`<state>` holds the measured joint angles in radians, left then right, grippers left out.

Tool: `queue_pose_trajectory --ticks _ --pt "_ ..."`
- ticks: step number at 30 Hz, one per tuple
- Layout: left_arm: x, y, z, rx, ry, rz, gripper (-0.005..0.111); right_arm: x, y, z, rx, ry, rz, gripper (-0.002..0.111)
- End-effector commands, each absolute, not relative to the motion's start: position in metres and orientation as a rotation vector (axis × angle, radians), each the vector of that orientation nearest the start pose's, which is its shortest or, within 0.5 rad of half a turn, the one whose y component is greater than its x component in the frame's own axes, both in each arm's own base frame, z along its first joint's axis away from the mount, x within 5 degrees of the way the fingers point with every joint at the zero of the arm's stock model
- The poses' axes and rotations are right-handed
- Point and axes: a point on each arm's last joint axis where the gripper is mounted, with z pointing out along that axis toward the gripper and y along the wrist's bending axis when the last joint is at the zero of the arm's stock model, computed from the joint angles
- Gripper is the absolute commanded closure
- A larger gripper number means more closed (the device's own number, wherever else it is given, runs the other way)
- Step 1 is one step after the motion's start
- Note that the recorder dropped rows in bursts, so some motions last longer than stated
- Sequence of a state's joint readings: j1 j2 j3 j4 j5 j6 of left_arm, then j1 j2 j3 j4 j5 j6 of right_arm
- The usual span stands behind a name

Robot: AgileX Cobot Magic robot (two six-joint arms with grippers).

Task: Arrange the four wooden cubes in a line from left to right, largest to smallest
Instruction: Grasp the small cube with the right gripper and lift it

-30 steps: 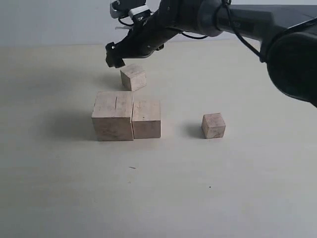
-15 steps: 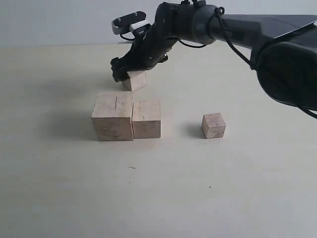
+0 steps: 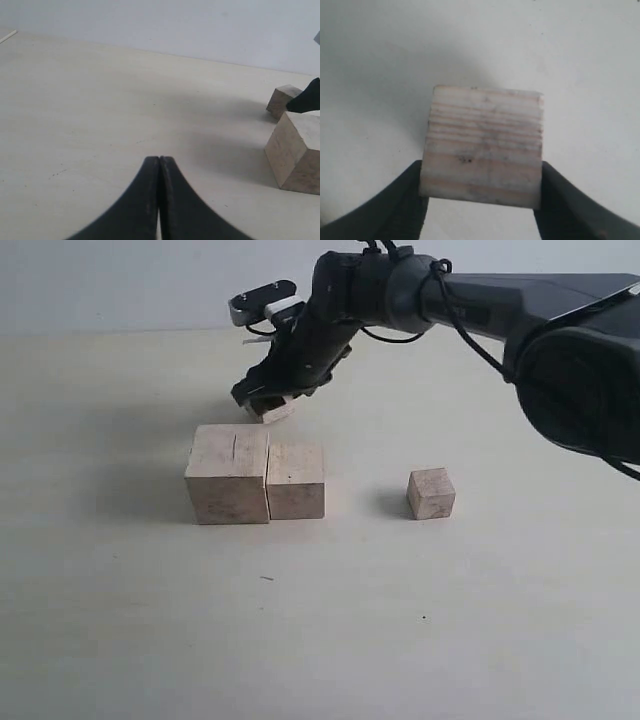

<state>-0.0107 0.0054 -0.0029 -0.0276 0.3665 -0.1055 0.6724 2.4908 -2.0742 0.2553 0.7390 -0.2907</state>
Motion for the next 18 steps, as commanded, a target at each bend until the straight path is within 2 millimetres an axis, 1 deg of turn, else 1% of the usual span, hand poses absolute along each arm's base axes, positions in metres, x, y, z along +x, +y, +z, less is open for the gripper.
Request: queue_pose_trajectory --ticks 1,4,9,14,16,18 --pt "0.053 -0.002 0.181 -0.103 1.841 -0.117 0.107 0.405 0.343 0.165 -1.092 2.406 0.409 0.108" --pt "0.053 -0.002 0.181 -0.103 1.841 -0.117 0.107 0.400 0.339 0.188 -1.110 2.398 0.404 0.108" --pt "0.053 -0.002 0.181 -0.103 1.841 -0.117 0.107 0.384 0.326 0.224 -1.199 2.458 0.359 0.108" --pt "0.053 -0.002 0.181 -0.103 1.841 -0.117 0.107 0.369 0.320 0.257 -1.180 2.444 0.440 0.108" --pt "0.053 -0.002 0.181 -0.103 1.841 -0.117 0.107 0.362 0.315 0.264 -1.188 2.435 0.449 0.108" --pt "0.053 -0.002 0.181 -0.103 1.841 -0.117 0.107 0.357 0.309 0.263 -1.204 2.436 0.431 0.108"
